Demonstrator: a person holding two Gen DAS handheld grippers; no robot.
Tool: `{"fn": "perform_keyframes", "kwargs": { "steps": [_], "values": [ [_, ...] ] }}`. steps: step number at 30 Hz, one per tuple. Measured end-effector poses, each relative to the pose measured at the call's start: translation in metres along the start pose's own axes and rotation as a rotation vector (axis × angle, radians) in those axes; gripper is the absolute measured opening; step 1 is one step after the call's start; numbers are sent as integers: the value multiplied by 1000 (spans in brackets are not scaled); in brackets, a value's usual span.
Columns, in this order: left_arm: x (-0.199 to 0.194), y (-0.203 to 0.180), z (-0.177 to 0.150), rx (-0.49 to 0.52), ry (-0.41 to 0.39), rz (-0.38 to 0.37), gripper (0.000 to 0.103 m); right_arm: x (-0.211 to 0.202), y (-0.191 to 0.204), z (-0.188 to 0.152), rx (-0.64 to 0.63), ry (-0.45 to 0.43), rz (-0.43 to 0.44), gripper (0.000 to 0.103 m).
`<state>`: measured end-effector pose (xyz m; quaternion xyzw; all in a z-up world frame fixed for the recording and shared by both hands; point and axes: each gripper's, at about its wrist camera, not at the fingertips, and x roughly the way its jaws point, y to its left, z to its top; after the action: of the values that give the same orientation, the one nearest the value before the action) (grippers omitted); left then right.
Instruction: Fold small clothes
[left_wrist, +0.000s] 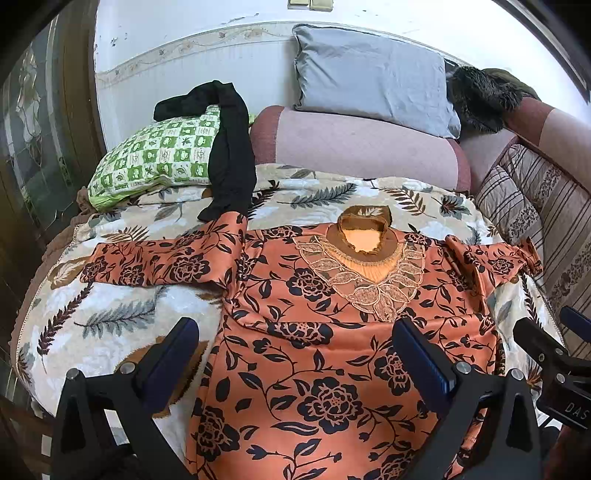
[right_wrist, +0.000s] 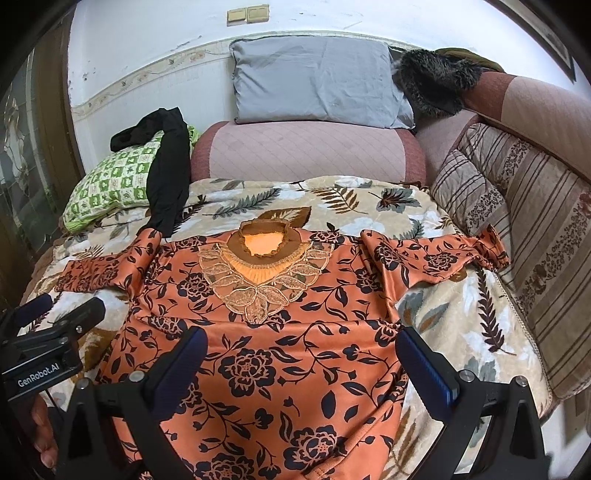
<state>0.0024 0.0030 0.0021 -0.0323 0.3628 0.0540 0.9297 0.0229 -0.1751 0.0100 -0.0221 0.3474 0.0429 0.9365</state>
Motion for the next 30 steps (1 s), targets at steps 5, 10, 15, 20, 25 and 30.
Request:
{"fn": "perform_keyframes", "kwargs": {
  "steps": [5,10,15,20,25,30],
  "values": [
    [3,3,1,-5,4,-2,103,0,0,3,1,-5,-3,103],
    [3,3,1,-5,5,-2,103,1,1,3,2,-3,-3,103],
    [4,1,1,-5,3,2,103,2,0,4,7,0,-1,103],
    [4,2,1,-6,1,5,103,2,0,3,6,-3,1,103],
    [3,3,2,-7,-1,5,103,3,1,3,6,-5,0,103],
    [2,4,3,-9,0,1,103,3,1,3,8,-5,-5,103]
  ]
}}
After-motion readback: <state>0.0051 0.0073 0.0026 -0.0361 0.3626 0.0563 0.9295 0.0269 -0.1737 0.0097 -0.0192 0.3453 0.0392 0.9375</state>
